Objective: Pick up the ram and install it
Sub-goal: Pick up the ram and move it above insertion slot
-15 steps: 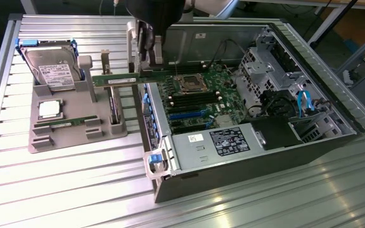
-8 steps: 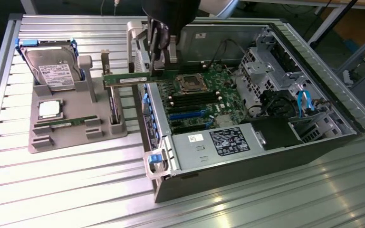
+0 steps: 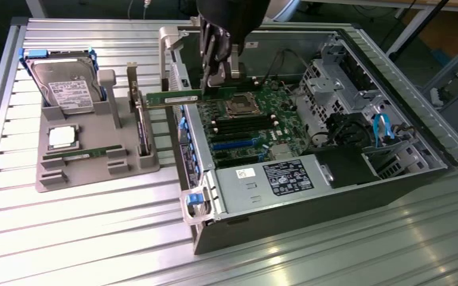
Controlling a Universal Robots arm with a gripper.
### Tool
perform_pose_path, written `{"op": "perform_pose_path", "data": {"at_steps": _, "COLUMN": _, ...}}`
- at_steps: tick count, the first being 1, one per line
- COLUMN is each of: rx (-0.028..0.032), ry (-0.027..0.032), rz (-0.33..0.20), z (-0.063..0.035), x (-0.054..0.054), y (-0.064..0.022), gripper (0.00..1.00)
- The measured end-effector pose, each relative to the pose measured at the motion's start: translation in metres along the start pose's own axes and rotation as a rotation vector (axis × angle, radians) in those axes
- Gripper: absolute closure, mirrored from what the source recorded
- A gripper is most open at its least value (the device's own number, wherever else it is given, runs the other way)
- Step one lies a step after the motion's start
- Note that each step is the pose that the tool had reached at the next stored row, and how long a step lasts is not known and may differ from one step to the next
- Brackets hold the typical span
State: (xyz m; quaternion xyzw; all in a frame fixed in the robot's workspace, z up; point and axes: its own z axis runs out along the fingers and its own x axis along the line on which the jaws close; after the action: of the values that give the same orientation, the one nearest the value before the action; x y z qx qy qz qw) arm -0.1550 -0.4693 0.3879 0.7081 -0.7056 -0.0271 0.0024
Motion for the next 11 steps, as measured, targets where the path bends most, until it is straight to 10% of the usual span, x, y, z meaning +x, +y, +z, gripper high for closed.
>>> {"op": "perform_pose_path", "data": {"at_steps": 11, "rx": 0.0, "ry": 0.0, "rz": 0.0, "z": -0.0013, "x": 0.0, "y": -0.0296, "gripper": 0.88}}
